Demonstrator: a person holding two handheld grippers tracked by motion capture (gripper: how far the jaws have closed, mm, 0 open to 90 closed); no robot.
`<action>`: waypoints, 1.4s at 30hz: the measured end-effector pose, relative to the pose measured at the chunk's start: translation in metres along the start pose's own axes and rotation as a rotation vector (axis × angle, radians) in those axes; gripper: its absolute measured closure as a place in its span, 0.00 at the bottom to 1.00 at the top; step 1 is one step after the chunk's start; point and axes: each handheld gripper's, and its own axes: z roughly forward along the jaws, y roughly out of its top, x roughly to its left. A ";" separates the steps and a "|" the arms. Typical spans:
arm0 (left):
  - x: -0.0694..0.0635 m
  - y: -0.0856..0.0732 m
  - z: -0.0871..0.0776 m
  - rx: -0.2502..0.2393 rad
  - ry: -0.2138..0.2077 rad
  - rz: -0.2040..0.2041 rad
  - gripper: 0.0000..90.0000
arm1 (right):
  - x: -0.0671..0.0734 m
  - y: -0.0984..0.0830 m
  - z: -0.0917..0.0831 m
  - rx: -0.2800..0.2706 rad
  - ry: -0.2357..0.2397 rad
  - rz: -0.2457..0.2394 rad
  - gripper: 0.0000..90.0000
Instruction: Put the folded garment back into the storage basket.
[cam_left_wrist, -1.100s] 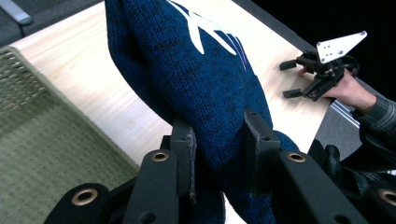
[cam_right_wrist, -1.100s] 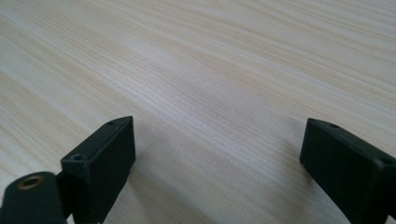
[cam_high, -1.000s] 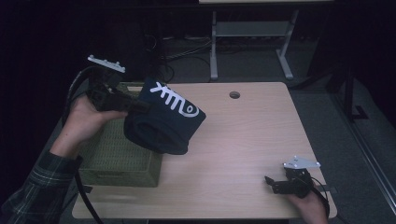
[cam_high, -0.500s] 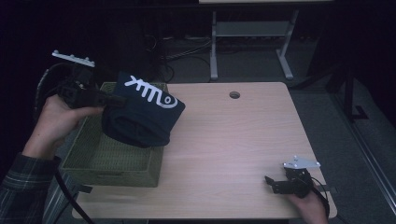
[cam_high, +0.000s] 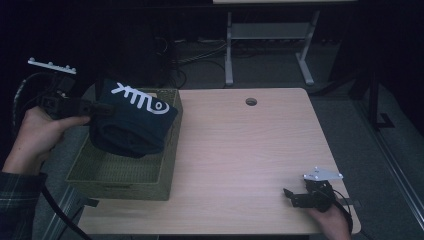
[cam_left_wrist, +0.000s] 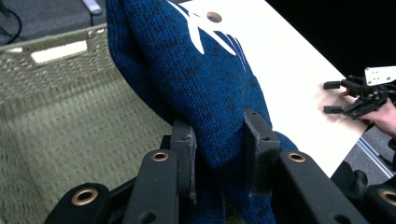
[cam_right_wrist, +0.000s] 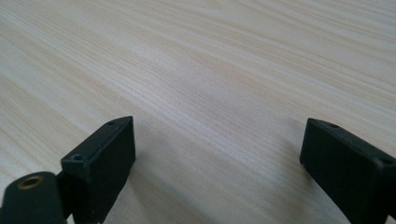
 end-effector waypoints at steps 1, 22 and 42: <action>0.002 -0.002 0.000 0.002 0.000 -0.003 0.77 | 0.000 0.000 0.000 0.000 0.000 -0.001 0.11; 0.036 -0.039 0.020 0.024 -0.006 -0.112 0.77 | 0.000 0.000 0.000 0.000 -0.001 0.000 0.11; 0.058 -0.068 0.052 0.067 -0.041 -0.184 0.77 | 0.000 0.000 0.000 0.000 -0.003 0.000 0.11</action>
